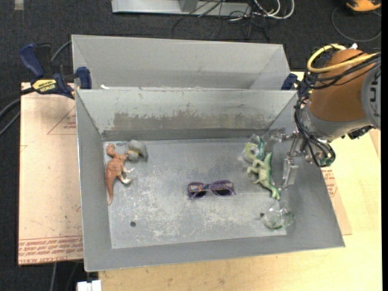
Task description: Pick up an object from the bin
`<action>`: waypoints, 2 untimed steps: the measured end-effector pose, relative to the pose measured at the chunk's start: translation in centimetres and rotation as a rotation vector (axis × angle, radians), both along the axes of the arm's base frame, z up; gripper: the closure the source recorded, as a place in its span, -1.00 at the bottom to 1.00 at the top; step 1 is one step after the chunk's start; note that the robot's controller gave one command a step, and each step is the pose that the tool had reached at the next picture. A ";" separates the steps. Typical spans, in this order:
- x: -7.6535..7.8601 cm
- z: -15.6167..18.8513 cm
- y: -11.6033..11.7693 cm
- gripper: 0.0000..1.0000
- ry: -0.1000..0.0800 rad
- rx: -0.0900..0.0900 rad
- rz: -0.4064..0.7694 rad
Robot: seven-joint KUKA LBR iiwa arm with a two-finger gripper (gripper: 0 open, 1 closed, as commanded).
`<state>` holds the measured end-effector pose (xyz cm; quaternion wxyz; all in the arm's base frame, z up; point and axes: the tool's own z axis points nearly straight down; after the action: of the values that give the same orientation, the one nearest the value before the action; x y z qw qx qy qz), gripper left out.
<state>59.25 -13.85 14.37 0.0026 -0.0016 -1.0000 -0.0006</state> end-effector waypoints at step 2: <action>1.2 -4.4 4.3 -1.00 -0.012 -0.002 0.176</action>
Offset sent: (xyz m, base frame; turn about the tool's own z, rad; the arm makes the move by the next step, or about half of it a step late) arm 0.0134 0.0673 -0.0737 -0.2652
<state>60.45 -9.50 9.93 -0.0031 0.0863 -0.9963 0.0009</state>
